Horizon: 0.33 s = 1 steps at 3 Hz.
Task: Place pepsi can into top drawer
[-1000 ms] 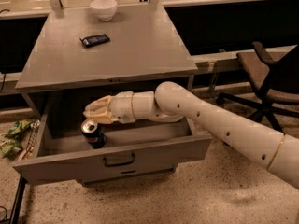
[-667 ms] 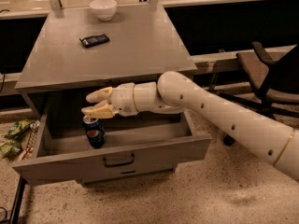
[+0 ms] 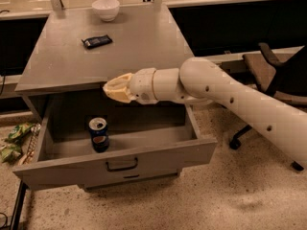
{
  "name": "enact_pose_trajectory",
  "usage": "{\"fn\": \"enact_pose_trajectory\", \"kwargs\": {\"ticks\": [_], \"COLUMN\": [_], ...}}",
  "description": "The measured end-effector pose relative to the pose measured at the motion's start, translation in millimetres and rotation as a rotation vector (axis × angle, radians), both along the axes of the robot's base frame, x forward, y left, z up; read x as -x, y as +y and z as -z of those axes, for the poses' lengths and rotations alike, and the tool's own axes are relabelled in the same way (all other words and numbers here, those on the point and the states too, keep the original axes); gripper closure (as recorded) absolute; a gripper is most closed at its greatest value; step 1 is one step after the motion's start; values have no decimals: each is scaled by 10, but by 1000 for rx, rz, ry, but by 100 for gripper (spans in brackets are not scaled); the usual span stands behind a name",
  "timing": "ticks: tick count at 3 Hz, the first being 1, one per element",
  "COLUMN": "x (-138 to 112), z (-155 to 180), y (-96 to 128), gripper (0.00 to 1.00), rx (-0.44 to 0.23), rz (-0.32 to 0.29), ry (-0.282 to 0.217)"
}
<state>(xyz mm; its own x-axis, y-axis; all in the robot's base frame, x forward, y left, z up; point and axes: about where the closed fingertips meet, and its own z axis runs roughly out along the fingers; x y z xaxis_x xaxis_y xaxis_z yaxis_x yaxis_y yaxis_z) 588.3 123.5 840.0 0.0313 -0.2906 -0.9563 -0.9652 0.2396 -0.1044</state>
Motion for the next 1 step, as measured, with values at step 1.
{"fn": "enact_pose_trajectory", "kwargs": {"ticks": [1], "x": [-27], "z": [-18], "y": [11], "gripper": [83], "rx": [-4], "rz": [9], "ry": [-6]}}
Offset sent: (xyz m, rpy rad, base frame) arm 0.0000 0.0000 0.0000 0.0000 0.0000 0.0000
